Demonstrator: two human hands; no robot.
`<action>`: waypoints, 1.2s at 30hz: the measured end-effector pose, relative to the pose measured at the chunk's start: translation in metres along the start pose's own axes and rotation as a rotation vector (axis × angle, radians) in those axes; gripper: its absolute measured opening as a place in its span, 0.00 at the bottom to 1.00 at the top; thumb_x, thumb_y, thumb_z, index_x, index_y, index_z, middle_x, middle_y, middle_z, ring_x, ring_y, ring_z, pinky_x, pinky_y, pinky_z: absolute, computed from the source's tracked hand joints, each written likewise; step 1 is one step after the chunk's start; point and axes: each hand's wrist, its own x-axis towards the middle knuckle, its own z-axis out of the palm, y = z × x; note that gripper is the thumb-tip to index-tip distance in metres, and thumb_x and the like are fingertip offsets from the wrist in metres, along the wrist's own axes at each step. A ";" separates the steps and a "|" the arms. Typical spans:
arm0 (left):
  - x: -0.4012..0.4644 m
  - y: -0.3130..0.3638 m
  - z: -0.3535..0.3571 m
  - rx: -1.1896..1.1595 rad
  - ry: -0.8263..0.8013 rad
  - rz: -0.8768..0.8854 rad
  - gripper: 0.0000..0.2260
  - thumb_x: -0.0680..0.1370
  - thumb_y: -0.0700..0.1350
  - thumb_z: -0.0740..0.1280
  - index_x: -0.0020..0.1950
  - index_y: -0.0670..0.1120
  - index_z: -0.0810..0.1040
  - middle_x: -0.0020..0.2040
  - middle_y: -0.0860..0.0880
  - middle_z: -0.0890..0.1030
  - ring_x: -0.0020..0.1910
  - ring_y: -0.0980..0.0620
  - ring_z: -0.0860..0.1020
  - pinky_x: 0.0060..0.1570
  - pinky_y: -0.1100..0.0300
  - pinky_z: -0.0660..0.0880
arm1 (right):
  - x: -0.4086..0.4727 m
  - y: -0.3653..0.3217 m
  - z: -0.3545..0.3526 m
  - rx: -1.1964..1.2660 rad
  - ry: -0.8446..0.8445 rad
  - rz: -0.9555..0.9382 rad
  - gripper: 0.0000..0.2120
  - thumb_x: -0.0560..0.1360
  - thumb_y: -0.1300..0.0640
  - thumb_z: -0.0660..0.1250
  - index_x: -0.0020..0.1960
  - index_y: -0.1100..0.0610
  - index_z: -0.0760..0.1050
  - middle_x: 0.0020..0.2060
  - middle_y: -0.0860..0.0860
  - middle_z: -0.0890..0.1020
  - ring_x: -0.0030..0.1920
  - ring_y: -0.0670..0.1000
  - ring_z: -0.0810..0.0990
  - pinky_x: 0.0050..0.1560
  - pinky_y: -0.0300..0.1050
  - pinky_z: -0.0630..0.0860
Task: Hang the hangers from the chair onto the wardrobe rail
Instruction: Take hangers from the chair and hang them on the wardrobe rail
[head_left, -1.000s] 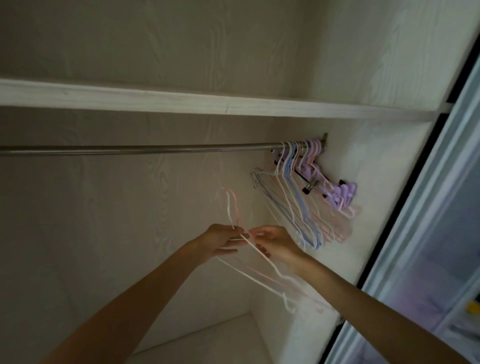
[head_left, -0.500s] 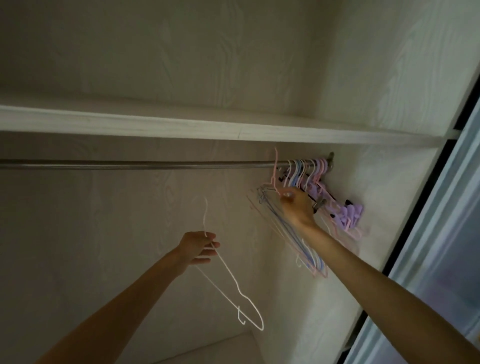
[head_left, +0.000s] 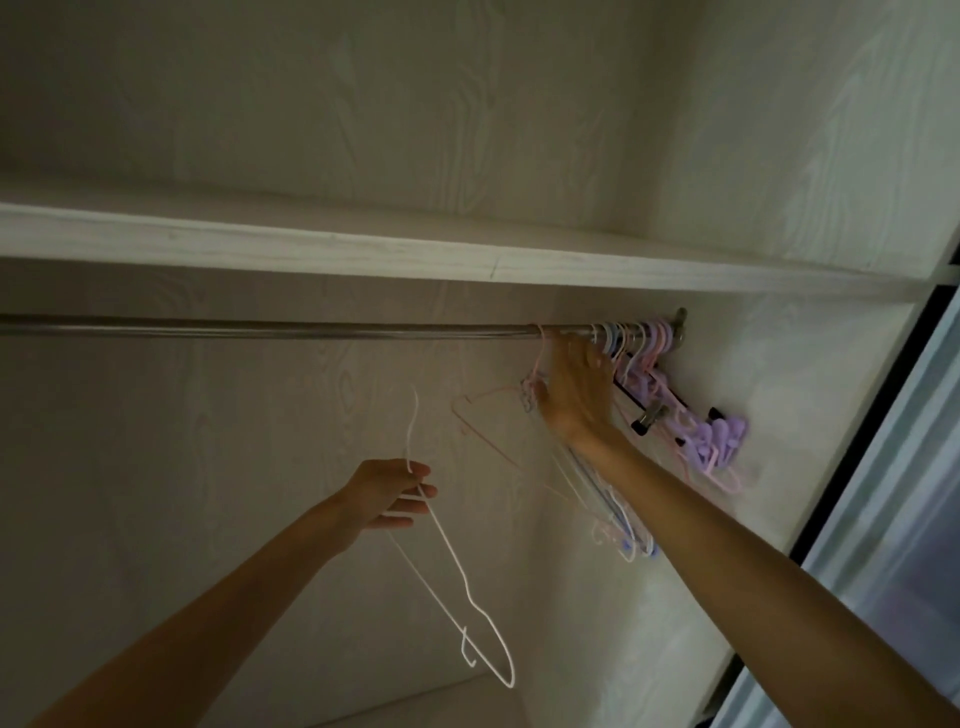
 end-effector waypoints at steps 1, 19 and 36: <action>-0.002 0.002 0.001 0.004 -0.001 0.004 0.06 0.80 0.43 0.61 0.53 0.46 0.77 0.43 0.50 0.81 0.40 0.54 0.80 0.42 0.62 0.76 | 0.007 -0.001 -0.004 -0.035 0.024 -0.074 0.31 0.76 0.53 0.62 0.75 0.57 0.54 0.72 0.58 0.63 0.72 0.59 0.61 0.71 0.56 0.58; 0.002 0.028 0.017 0.128 -0.070 0.025 0.13 0.79 0.48 0.62 0.59 0.43 0.79 0.50 0.48 0.82 0.44 0.55 0.81 0.46 0.64 0.76 | 0.025 0.025 -0.020 -0.011 0.024 -0.170 0.31 0.73 0.66 0.63 0.74 0.58 0.59 0.69 0.57 0.67 0.69 0.58 0.65 0.68 0.51 0.61; 0.026 0.104 0.048 1.006 0.323 0.484 0.25 0.71 0.66 0.64 0.55 0.48 0.81 0.54 0.51 0.82 0.51 0.50 0.80 0.53 0.57 0.76 | -0.077 0.004 -0.055 1.034 -0.770 0.127 0.10 0.82 0.61 0.49 0.47 0.59 0.67 0.32 0.56 0.76 0.20 0.44 0.73 0.21 0.33 0.64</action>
